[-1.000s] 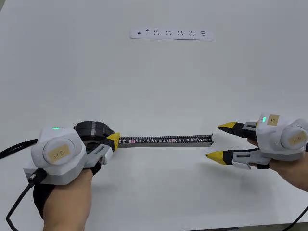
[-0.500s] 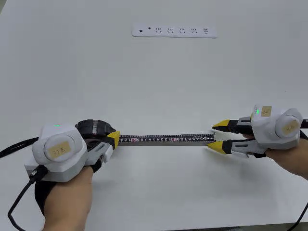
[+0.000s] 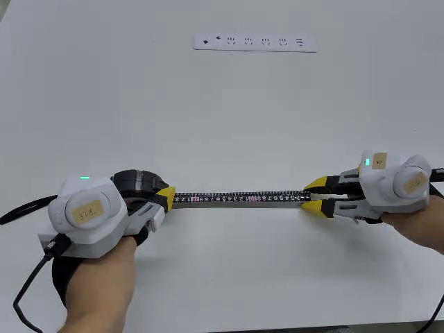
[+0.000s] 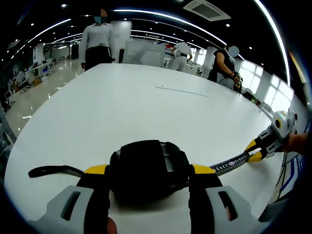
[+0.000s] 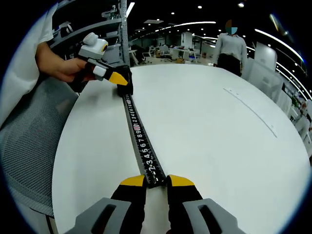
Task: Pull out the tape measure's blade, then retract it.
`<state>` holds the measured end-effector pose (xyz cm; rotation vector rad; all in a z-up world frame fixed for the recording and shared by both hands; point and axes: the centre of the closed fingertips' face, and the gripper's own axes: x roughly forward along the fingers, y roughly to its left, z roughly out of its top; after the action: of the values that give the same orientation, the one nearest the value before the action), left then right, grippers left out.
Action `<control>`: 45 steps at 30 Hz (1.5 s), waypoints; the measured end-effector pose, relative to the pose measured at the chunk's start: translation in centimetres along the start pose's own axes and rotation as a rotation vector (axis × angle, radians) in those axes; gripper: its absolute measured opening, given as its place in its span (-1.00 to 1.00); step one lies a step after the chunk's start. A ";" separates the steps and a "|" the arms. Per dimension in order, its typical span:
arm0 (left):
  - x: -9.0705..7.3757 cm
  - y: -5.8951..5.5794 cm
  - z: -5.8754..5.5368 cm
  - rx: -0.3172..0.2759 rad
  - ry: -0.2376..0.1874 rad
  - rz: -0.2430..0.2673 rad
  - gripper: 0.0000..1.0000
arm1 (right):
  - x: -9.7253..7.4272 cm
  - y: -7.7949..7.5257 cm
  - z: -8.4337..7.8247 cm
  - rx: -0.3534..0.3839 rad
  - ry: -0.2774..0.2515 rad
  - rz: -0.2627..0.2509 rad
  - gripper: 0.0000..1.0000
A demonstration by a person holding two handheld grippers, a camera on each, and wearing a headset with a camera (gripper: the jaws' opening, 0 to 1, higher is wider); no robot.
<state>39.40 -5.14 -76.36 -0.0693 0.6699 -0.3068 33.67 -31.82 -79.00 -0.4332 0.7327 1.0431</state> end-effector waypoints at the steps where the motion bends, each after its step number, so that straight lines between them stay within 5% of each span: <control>1: 0.0 0.0 0.0 -0.001 0.001 0.000 0.23 | 0.0 0.0 0.0 -0.004 -0.001 0.002 -0.70; 25: 0.0 0.0 0.2 -0.047 -0.014 -0.001 0.23 | 0.0 -0.1 0.3 -0.038 0.009 -0.012 -0.74; 45: -0.3 0.1 0.1 -0.043 0.021 -0.011 0.16 | 0.3 0.4 1.1 -0.041 -0.013 -0.010 -0.78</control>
<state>39.28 -4.99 -76.16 -0.1112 0.6970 -0.3039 33.79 -30.73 -78.42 -0.4642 0.6976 1.0517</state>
